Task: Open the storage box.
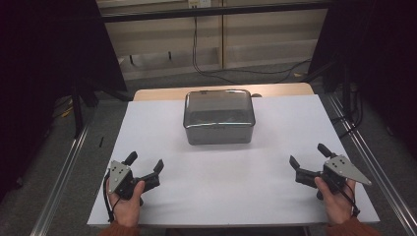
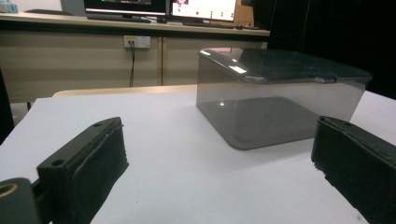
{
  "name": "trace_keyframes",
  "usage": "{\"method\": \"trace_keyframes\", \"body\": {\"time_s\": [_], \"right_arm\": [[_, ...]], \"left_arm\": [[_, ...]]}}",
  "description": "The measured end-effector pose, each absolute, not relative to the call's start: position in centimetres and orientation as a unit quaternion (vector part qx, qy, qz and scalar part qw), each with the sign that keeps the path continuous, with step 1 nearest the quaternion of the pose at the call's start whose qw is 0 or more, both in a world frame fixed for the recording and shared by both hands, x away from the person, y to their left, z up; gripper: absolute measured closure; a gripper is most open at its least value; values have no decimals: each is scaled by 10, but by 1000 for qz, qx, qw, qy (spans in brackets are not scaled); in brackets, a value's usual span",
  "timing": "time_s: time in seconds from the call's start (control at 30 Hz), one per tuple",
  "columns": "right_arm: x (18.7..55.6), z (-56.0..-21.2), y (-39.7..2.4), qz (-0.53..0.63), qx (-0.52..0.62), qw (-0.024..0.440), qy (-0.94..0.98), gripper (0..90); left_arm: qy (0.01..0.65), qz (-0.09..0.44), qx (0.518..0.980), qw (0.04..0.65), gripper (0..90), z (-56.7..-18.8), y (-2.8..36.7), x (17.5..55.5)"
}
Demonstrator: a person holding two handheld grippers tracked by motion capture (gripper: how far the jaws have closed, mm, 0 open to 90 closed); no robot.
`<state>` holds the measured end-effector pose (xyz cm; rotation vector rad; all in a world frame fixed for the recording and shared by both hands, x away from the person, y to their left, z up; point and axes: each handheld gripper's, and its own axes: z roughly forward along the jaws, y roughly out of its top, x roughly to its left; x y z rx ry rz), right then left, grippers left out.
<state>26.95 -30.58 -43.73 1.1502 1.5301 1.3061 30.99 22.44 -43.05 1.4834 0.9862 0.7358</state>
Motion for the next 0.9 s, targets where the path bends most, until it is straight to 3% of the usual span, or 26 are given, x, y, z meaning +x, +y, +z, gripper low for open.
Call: {"method": "trace_keyframes", "body": {"time_s": [0.9], "right_arm": [[275, -438, -283, 525, 438, 369, 629, 0]], "left_arm": [[426, 294, 637, 571, 35, -432, 221, 310]]}}
